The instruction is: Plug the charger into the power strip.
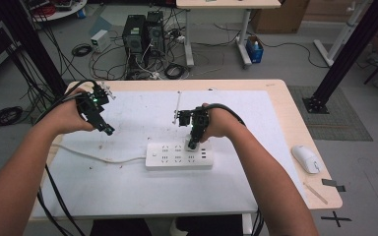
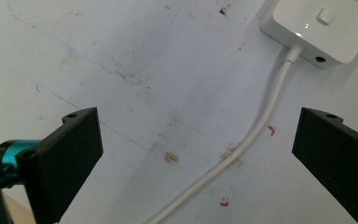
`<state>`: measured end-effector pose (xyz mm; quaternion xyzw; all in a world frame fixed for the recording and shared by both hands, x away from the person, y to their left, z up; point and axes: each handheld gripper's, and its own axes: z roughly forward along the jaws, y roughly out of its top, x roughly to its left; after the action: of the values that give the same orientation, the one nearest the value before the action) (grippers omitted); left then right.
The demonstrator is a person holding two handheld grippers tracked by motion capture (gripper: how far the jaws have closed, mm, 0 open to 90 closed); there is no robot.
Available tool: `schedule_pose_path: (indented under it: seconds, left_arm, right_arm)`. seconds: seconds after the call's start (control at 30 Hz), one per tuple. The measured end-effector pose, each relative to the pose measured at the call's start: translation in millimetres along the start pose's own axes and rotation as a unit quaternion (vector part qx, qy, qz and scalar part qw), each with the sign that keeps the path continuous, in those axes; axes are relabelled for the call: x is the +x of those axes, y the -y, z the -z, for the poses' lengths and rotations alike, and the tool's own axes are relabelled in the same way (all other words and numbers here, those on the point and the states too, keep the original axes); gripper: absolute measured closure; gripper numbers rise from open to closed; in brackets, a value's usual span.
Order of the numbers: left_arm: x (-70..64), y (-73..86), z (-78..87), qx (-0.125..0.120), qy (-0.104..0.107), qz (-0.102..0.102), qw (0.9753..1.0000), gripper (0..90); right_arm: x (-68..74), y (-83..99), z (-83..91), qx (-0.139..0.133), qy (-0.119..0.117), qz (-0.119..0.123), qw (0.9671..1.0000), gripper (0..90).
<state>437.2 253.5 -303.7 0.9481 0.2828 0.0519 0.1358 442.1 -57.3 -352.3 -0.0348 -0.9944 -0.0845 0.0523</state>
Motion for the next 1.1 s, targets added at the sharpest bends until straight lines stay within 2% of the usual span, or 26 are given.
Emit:
schedule_pose_path:
  seconds: [0.17,0.2,0.3,0.37,0.53,0.6,0.63,0.67,0.73,0.83,0.93,0.97,1.0,1.1]
  left_arm:
    - [0.0,0.1,-2.2,0.0,0.0,0.003,1.0,1.6]
    - [-0.1,0.0,-2.4,-0.001,0.001,0.004,1.0,1.6]
    - [-0.9,-0.5,-3.5,0.002,0.001,0.002,1.0,1.6]
    - [-1.3,-0.7,-4.5,0.003,0.001,0.0,1.0,1.6]
    - [-1.4,0.0,-6.4,0.006,0.002,0.002,1.0,1.6]
    - [-0.9,0.5,-7.0,0.007,0.001,0.005,1.0,1.6]
    - [-0.4,0.4,-7.3,0.008,0.001,0.004,1.0,1.7]
    - [-0.5,0.3,-8.0,0.008,0.001,0.006,0.9999,1.6]
    - [-0.3,-0.3,-9.9,0.01,0.002,0.008,0.9999,1.6]
    - [-1.3,-2.5,-11.9,0.01,0.001,0.01,0.9999,1.7]
    - [-2.4,-5.1,-12.9,0.016,0.001,0.002,0.9999,1.6]
    - [-2.7,-5.6,-13.0,0.015,0.002,0.003,0.9999,1.6]
    - [-2.6,-6.2,-12.6,0.016,0.001,0.0,0.9999,1.6]
    - [-3.1,-6.3,-13.3,0.014,0.001,0.003,0.9999,1.6]
  right_arm:
    - [2.5,-4.1,-2.2,0.013,0.009,0.02,0.9997,62.7]
    - [4.7,-7.7,-3.3,0.021,0.015,0.033,0.9991,62.7]
    - [6.6,-11.1,-4.5,0.029,0.02,0.04,0.9986,62.9]
    - [8.7,-12.3,-9.5,0.046,0.025,0.039,0.9979,63.0]
    - [10.5,-13.4,-12.0,0.049,0.031,0.038,0.9976,63.2]
    - [10.4,-13.0,-12.7,0.045,0.034,0.044,0.9975,63.2]
    - [12.6,-13.7,-12.8,0.05,0.037,0.039,0.9973,63.2]
    - [15.0,-15.4,-13.7,0.053,0.045,0.048,0.9964,63.2]
    - [18.2,-16.1,-13.8,0.06,0.052,0.043,0.9959,63.3]
    - [18.5,-16.1,-14.3,0.061,0.052,0.046,0.9957,63.3]
    - [17.9,-16.6,-15.2,0.061,0.051,0.045,0.9958,63.3]
    - [19.2,-18.7,-17.4,0.068,0.055,0.052,0.9948,63.3]
    - [19.6,-20.2,-19.0,0.075,0.056,0.047,0.9945,63.3]
    - [17.9,-18.3,-18.9,0.068,0.052,0.047,0.9952,63.4]
